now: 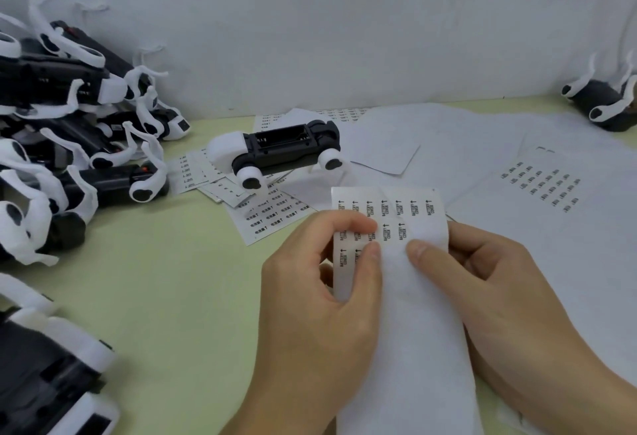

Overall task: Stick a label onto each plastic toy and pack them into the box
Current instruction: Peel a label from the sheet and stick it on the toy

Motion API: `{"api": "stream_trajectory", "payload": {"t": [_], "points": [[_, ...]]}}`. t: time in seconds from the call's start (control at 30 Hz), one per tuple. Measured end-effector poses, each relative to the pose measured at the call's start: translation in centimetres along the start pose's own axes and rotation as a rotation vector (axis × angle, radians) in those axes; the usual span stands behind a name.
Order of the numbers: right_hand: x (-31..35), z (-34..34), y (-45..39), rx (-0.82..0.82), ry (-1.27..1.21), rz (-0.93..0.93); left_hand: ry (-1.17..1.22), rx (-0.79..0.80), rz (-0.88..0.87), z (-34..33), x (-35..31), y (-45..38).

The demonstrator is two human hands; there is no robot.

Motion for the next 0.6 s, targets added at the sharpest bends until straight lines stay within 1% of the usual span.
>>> {"api": "stream_trajectory", "payload": {"t": [0.13, 0.3, 0.4, 0.53, 0.6], "points": [[0.02, -0.07, 0.09, -0.004, -0.001, -0.011, -0.046, -0.01, -0.041, -0.13, -0.27, 0.09], [0.12, 0.01, 0.22, -0.031, 0.03, 0.012, -0.143, 0.001, -0.195, -0.18, -0.79, -0.01], [0.23, -0.09, 0.22, -0.023, 0.03, 0.03, -0.194, -0.007, -0.252, -0.12, -0.74, -0.08], [0.31, -0.25, 0.23, -0.02, 0.041, 0.051, -0.298, -0.047, -0.318, -0.21, -0.67, 0.08], [0.21, -0.19, 0.21, -0.036, 0.047, 0.062, -0.393, -0.075, -0.366, -0.32, -0.65, 0.37]]}}
Point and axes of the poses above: each hand's wrist, its own y-axis away from the middle knuckle, its own z-axis out of the back of the hand, x = y × z, the point moved 3 cm from there along -y, towards the middle knuckle, and after that the axes turned 13 degrees about -z, right-handed, at the moved point
